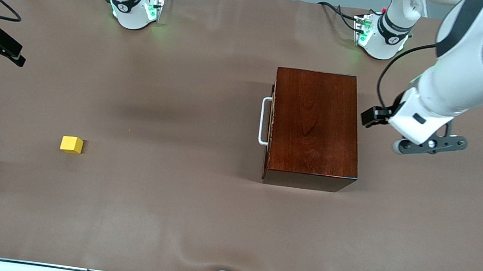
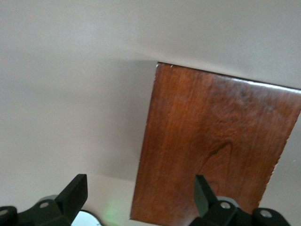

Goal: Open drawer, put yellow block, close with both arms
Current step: 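Swing the left gripper over the box to the white drawer handle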

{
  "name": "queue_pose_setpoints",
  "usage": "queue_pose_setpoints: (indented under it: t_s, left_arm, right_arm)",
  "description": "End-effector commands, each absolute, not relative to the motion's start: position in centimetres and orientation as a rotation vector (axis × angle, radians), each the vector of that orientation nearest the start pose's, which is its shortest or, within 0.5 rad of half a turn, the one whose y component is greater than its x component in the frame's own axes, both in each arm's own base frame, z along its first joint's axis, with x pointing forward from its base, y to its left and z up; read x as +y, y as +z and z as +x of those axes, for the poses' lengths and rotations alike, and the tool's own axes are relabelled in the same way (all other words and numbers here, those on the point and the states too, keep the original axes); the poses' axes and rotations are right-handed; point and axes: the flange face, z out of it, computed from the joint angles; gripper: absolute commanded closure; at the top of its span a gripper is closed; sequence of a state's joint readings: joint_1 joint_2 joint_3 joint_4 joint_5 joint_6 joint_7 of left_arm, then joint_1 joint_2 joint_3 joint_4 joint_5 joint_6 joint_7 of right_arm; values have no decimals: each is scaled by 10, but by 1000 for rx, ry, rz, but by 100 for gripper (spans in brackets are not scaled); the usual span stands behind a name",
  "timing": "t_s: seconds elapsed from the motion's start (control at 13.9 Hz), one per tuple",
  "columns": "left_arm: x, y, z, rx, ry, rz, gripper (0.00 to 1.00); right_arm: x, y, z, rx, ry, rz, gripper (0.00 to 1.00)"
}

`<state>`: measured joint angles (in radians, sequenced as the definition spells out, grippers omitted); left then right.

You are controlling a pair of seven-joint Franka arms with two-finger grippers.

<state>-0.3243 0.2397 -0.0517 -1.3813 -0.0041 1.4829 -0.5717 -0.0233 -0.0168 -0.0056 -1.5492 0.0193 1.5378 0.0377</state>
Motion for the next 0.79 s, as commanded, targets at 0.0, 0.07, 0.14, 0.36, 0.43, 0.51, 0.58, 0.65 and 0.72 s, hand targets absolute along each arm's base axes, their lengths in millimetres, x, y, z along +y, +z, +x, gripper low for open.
queue_pose_setpoints:
  t_s: [0.0,0.07,0.14,0.36,0.43,0.51,0.58,0.65,0.72]
  left_arm:
    - [-250,562,575,-372,183,-3082,0]
    - [-261,559,574,-396,170,-3082,0]
    - [-271,556,574,-430,156,-3082,0]
    - [-312,540,570,-500,144,-3067,0]
    - [-326,534,569,-509,145,-3063,0]
    - [-339,528,566,-507,150,-3059,0]
    - [-351,519,565,-504,147,-3056,0]
    - [-364,510,564,-512,133,-3056,0]
    - [-377,503,562,-534,111,-3059,0]
  right_arm:
    - [-11,643,546,116,-21,-3118,0]
    - [-11,643,546,116,-21,-3119,0]
    - [-11,643,546,116,-21,-3119,0]
    - [-11,644,546,116,-23,-3119,0]
    - [-12,645,546,119,-31,-3119,0]
    - [-12,644,546,119,-33,-3117,0]
    - [-11,645,546,116,-36,-3120,0]
    - [-11,645,547,126,-42,-3117,0]
    - [-11,645,548,124,-50,-3117,0]
